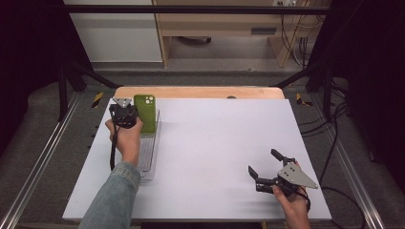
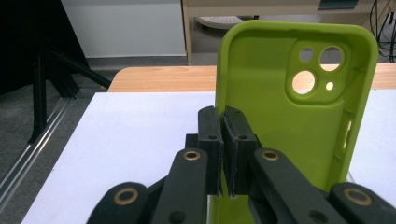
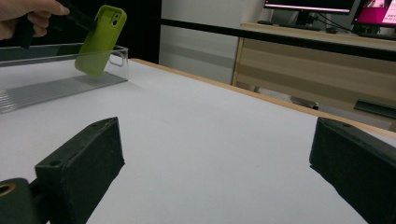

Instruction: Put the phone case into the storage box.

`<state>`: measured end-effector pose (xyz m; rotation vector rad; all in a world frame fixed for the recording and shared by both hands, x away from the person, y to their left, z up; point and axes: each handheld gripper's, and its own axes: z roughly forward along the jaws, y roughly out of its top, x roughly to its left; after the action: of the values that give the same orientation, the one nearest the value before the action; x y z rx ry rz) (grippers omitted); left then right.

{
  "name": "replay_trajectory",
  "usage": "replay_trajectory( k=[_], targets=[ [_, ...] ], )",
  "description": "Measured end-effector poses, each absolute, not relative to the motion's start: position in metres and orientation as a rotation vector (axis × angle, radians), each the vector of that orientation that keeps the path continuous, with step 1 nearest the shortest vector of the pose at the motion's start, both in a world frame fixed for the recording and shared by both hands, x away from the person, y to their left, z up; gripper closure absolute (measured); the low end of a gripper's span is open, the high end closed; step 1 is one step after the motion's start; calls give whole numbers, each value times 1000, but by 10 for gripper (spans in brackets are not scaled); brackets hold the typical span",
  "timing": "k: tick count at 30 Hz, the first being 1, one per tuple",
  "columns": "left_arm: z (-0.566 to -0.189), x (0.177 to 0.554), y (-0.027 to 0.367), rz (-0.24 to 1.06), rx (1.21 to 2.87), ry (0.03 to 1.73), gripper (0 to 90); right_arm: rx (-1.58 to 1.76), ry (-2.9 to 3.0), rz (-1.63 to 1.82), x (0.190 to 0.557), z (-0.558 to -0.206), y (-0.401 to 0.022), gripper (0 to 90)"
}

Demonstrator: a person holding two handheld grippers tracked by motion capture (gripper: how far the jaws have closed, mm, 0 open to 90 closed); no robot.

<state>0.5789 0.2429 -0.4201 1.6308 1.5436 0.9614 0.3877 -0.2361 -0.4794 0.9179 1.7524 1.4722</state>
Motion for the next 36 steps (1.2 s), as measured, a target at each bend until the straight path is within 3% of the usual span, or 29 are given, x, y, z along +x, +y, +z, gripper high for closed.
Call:
replay_trajectory(
  k=[36],
  targets=[
    [-429,584,241,922,1628,1585,857,921,1767,1470,389,-481,-235,29]
  ],
)
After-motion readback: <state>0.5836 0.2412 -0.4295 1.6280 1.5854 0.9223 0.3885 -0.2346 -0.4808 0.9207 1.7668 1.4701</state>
